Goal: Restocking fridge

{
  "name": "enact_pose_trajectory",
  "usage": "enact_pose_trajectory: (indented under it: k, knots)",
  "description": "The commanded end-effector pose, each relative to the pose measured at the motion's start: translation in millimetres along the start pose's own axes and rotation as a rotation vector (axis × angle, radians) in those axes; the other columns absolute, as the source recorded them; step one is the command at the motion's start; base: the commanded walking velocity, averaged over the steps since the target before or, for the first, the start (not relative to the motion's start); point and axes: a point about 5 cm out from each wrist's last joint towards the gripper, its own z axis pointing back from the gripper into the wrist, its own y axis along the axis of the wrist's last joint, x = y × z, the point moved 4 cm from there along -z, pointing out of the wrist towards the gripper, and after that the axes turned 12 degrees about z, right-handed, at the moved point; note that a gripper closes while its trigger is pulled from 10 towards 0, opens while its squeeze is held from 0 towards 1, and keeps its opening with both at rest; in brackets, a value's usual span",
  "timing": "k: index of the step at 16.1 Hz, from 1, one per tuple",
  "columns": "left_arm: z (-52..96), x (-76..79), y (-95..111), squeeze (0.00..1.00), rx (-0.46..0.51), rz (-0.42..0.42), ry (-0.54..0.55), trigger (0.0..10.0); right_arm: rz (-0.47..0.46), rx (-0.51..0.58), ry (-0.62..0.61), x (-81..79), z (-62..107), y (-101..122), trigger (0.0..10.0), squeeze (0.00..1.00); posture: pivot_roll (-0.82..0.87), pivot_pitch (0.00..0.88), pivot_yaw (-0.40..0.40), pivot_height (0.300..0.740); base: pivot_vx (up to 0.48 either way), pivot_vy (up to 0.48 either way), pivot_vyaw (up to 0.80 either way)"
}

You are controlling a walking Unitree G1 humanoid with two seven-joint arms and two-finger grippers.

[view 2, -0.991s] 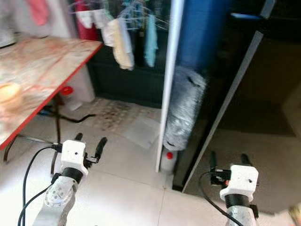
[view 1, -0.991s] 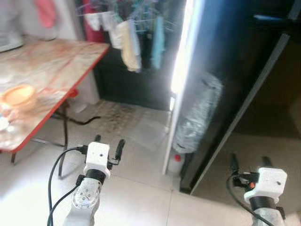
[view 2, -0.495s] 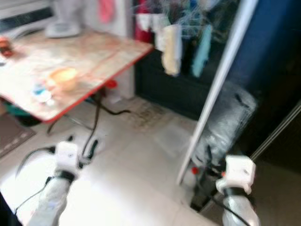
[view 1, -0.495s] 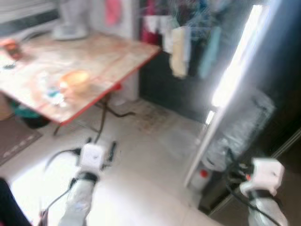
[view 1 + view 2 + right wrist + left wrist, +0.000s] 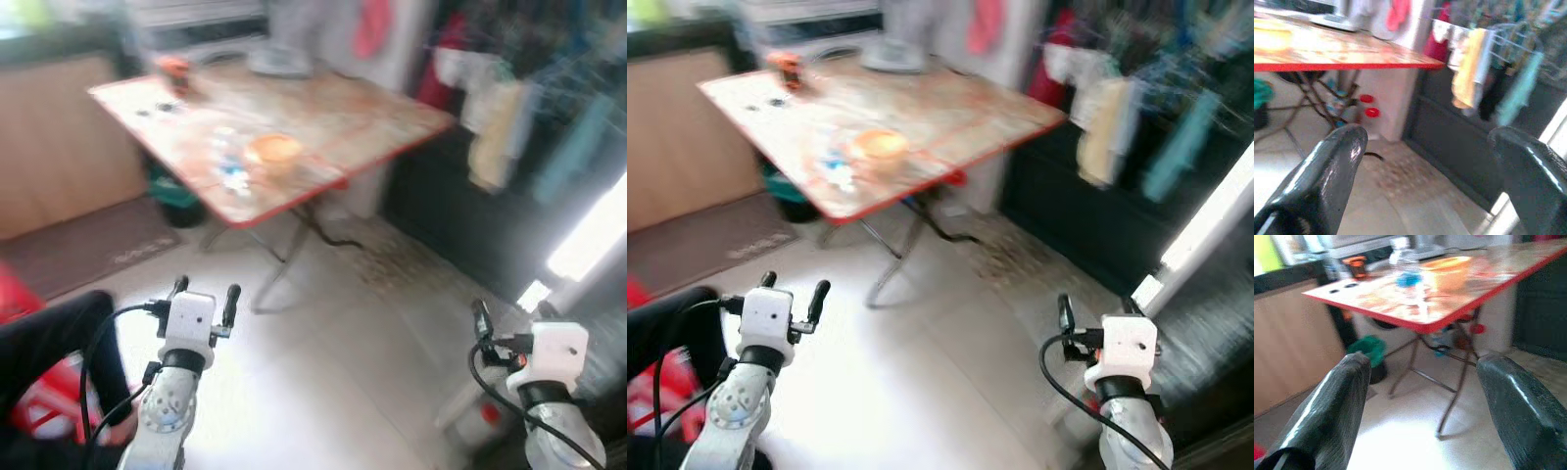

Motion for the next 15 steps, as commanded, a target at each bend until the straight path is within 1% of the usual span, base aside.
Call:
enact_pose_trajectory:
  k: [1, 2, 3, 5, 6, 8, 9, 10, 11, 13, 14, 15]
  knots:
    - [2.0, 6.8, -1, 0.0, 0.0, 0.004, -0.012, 10.0, 0.012, -0.026, -0.001, 5.2, 0.7, -8, 10.0, 0.0, -0.12, 0.0, -0.072, 0.722, 0.0, 0.0, 0.8]
    - [3.0, 5.9, -2, 0.0, -0.002, 0.001, -0.012, 10.0, 0.014, -0.026, 0.005, 3.4, -0.4, -8, 10.0, 0.0, -0.13, 0.0, -0.073, 0.722, 0.0, 0.0, 0.8]
    - [2.9, 4.7, -3, 0.0, -0.003, 0.0, -0.009, 10.0, -0.001, -0.039, 0.01, 1.9, -0.7, -11, 10.0, 0.0, -0.13, 0.0, -0.072, 0.722, 0.0, 0.0, 0.0]
    - [1.8, 5.1, -2, 0.0, 0.001, 0.0, -0.011, 10.0, 0.009, -0.065, 0.012, 2.2, -0.9, -20, 10.0, 0.0, -0.12, 0.0, -0.074, 0.722, 0.0, 0.0, 0.0]
    - [1.4, 5.4, -1, 0.0, 0.003, 0.001, -0.012, 10.0, -0.01, -0.085, 0.004, 2.9, -1.2, -26, 10.0, 0.0, -0.11, 0.0, -0.081, 0.722, 0.0, 0.0, 0.0]
    - [0.5, 9.0, 1, 0.0, 0.012, 0.006, -0.03, 10.0, -0.058, -0.167, 0.003, 0.6, -0.4, -50, 10.0, 0.0, -0.09, 0.0, -0.096, 0.722, 0.0, 0.0, 0.0]
    - [-0.7, 8.4, 6, 0.0, 0.028, 0.048, -0.009, 10.0, -0.081, -0.245, 0.011, -2.0, 3.4, -71, 10.0, 0.0, -0.08, 0.0, -0.1, 0.722, 0.0, 0.0, 0.0]
    - [-2.5, 10.5, 13, 0.0, 0.051, 0.066, -0.008, 10.0, -0.091, -0.351, 0.024, -6.2, 13.0, -97, 10.0, 0.0, -0.07, 0.0, -0.101, 0.722, 0.0, 0.0, 0.0]
    - [-3.4, 17.7, 20, 0.0, 0.074, 0.059, -0.041, 10.0, -0.083, -0.436, 0.049, -12.1, 23.8, -116, 10.0, 0.0, -0.07, 0.0, -0.097, 0.722, 0.0, 0.0, 0.0]
    - [-5.8, 26.6, 32, 0.0, 0.104, 0.057, -0.078, 10.0, -0.081, -0.563, 0.085, -22.4, 42.2, -141, 10.0, 0.0, -0.07, 0.0, -0.084, 0.722, 0.0, 0.0, 0.0]
    - [-10.1, 32.4, 44, 0.0, 0.137, 0.054, -0.103, 10.0, -0.072, -0.705, 0.121, -33.3, 64.4, -164, 10.0, 0.0, -0.07, 0.0, -0.077, 0.722, 0.0, 0.0, 0.0]
    - [-13.0, 32.9, 49, 0.0, 0.154, 0.059, -0.105, 10.0, -0.074, -0.781, 0.143, -39.6, 77.5, -174, 10.0, 0.0, -0.07, 0.0, -0.075, 0.722, 0.0, 0.0, 0.0]
